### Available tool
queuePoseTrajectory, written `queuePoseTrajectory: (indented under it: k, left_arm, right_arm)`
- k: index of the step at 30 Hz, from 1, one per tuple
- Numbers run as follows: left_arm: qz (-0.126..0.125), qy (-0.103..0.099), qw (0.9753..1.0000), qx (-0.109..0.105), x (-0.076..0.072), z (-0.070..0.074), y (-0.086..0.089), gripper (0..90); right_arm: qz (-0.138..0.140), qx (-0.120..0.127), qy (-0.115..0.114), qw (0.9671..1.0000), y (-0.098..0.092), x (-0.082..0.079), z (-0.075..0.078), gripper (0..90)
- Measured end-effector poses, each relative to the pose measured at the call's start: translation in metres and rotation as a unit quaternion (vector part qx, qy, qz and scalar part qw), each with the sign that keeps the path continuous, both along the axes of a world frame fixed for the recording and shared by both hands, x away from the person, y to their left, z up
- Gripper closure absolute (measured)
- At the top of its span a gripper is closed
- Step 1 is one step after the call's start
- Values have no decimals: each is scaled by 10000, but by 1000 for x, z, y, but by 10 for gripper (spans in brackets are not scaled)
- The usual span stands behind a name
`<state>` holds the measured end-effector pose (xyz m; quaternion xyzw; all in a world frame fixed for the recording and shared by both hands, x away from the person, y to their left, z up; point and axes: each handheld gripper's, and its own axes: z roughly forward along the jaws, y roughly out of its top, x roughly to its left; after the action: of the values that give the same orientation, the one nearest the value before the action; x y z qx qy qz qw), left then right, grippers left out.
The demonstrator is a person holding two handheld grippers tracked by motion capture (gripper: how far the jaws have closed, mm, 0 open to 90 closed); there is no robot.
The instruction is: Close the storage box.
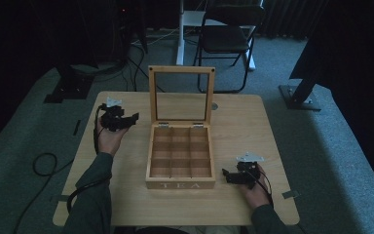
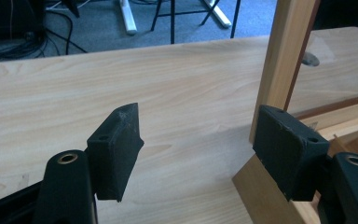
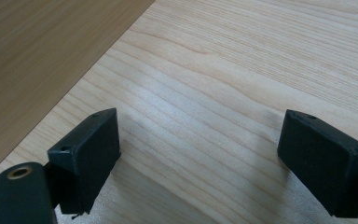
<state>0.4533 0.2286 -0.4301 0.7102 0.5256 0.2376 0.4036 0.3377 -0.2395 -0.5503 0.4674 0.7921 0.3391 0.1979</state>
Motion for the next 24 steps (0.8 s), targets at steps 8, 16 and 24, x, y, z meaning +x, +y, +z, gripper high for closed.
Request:
queuePoseTrajectory:
  k: [8, 16, 24]
  left_arm:
    - [-195, -127, 9997, 17, 7, 8, -8, 322]
    - [-498, -123, 9985, 210, 17, 10, -24, 338]
    - [-549, -142, 9984, -66, 25, 14, -30, 361]
  right_arm:
    - [1, -1, -1, 10000, 0, 0, 0, 124]
    - [0, 0, 0, 10000, 0, 0, 0, 124]
    - [34, 6, -4, 10000, 1, -1, 0, 124]
